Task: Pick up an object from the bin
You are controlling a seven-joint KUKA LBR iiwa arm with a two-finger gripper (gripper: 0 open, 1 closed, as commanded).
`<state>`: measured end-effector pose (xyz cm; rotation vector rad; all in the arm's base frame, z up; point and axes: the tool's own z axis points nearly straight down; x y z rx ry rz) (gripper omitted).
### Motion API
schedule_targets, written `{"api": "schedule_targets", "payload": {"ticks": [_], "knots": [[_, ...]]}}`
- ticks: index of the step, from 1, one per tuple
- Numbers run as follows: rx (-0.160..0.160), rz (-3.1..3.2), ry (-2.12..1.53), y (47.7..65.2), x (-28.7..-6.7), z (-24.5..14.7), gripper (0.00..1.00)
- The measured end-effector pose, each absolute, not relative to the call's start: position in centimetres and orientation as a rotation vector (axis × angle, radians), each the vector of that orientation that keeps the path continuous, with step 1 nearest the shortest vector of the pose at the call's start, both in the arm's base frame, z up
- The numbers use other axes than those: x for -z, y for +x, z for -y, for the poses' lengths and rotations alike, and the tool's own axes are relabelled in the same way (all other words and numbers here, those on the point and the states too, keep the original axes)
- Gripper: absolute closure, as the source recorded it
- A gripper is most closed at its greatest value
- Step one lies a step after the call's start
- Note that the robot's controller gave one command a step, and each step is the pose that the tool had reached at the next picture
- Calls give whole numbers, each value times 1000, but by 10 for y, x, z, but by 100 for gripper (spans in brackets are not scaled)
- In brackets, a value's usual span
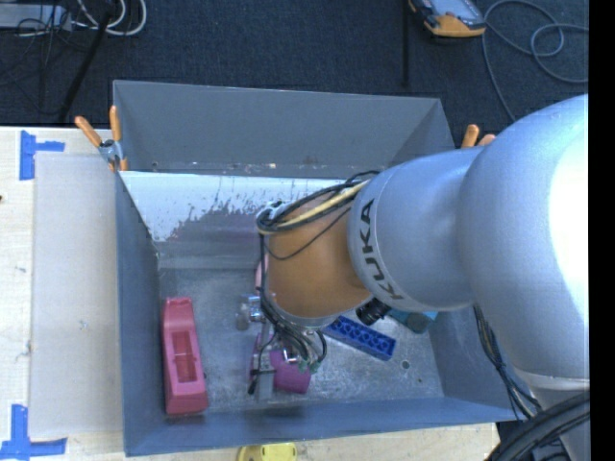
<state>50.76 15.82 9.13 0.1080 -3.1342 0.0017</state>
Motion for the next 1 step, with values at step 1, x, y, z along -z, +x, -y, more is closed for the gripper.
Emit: {"api": "schedule_targets", "payload": {"ticks": [1], "knots": [[2,3123,372,509,-115,-142,0]]}}
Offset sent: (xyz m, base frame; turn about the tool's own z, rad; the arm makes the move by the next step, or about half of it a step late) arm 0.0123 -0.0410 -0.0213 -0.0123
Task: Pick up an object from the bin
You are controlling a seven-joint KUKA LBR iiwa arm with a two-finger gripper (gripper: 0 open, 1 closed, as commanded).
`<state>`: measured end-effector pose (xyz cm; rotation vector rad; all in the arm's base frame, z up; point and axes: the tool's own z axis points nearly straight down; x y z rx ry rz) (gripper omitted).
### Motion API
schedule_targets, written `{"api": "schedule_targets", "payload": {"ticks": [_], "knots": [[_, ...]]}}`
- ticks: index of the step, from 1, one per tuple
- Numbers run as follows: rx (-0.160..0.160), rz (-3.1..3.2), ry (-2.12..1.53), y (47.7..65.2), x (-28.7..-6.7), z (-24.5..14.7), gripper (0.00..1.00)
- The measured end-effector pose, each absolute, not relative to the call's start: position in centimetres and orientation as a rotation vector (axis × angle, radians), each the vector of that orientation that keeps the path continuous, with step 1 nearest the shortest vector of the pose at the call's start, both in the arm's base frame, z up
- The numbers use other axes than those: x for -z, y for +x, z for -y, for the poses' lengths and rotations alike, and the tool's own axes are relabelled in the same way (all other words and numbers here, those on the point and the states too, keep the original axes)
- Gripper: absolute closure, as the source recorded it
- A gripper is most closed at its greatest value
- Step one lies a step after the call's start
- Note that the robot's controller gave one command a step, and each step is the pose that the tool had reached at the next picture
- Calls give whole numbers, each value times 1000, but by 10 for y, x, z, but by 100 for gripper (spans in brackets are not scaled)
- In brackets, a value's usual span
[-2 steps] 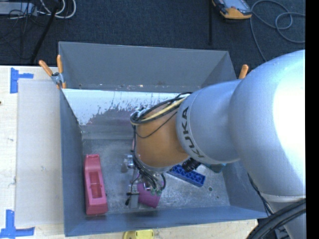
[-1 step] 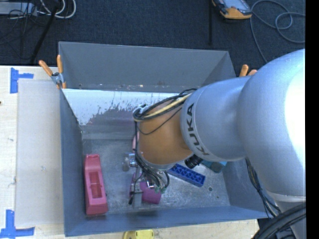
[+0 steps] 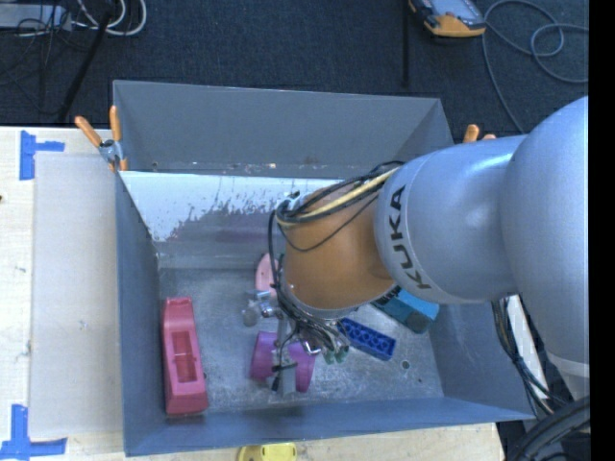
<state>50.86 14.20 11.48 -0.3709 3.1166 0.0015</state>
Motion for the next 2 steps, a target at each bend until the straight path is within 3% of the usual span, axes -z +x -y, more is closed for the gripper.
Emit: {"api": "schedule_targets", "payload": {"ticks": [1,2], "knots": [[-1,-3133,-259,515,-84,-124,0],[-2,-3120,-379,527,-71,-113,100]]}}
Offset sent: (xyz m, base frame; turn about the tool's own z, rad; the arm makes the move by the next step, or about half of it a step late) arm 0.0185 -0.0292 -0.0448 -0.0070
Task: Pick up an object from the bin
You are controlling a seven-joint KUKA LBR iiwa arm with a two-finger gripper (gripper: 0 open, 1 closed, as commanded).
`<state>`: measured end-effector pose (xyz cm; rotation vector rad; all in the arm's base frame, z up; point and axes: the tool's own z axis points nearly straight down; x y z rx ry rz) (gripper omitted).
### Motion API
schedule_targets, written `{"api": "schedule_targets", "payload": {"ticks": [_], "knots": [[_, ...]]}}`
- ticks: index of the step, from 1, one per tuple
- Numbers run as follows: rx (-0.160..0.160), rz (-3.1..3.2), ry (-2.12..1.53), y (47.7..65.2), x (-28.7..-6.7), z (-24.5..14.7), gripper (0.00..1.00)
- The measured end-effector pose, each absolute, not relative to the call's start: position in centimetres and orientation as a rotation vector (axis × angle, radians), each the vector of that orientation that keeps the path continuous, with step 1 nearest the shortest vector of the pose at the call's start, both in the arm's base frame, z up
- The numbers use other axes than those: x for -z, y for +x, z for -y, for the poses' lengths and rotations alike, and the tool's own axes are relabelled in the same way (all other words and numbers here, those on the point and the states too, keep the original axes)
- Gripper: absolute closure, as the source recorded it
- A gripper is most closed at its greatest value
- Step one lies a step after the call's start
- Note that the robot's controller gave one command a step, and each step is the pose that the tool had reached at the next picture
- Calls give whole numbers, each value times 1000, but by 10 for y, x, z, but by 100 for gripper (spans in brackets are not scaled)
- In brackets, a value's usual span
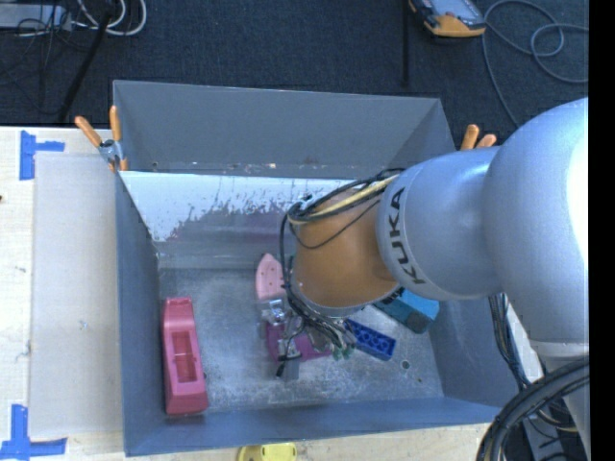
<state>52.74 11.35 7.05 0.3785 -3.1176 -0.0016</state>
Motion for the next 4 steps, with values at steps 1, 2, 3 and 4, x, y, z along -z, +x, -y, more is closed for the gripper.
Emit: {"api": "schedule_targets", "payload": {"ticks": [1,2,3,4], "knots": [[2,3118,378,527,-71,-113,100],[1,3117,377,527,-73,-113,100],[0,3117,375,527,-79,-113,100],[0,3111,374,525,-88,-113,100]]}}
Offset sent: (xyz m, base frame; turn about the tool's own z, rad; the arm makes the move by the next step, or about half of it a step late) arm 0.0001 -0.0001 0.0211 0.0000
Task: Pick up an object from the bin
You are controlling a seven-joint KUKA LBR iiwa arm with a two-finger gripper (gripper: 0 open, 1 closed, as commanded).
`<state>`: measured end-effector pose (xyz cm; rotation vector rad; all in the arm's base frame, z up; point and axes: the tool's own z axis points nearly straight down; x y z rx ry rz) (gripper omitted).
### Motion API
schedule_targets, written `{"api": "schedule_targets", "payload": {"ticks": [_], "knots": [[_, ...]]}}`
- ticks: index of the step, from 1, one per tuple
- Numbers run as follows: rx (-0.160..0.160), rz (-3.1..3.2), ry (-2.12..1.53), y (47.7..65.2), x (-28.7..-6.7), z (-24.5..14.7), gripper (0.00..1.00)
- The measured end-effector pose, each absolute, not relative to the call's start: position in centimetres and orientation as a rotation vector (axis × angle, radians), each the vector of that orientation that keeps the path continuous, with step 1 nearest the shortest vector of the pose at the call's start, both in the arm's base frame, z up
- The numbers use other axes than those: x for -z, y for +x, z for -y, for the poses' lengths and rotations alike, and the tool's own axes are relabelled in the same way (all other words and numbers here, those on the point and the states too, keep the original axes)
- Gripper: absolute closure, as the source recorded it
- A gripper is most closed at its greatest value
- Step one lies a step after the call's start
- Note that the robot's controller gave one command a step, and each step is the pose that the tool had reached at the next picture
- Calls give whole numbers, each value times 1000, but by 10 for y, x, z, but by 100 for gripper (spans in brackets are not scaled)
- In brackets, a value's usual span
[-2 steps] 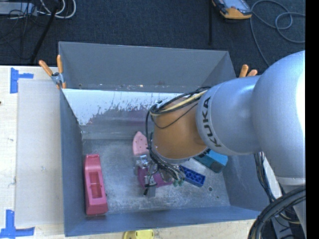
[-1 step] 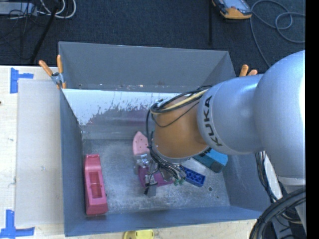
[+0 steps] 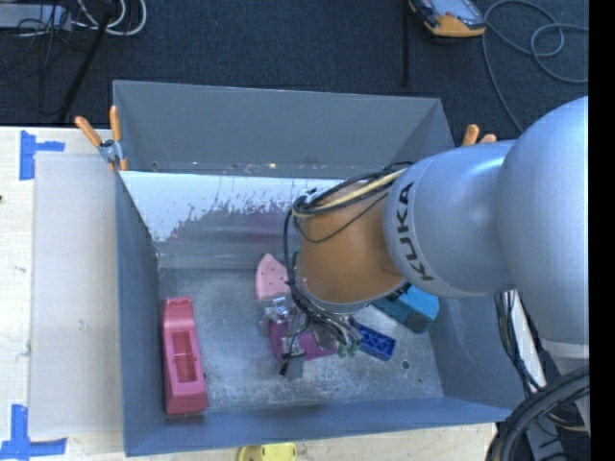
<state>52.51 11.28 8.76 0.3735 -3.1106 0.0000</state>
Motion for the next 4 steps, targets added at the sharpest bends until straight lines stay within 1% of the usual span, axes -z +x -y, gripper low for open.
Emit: {"api": "schedule_targets", "payload": {"ticks": [2,3,4], "knots": [[0,3115,374,526,-132,-114,100],[1,3123,374,527,-143,-114,100],[1,3123,373,527,-146,-114,100]]}}
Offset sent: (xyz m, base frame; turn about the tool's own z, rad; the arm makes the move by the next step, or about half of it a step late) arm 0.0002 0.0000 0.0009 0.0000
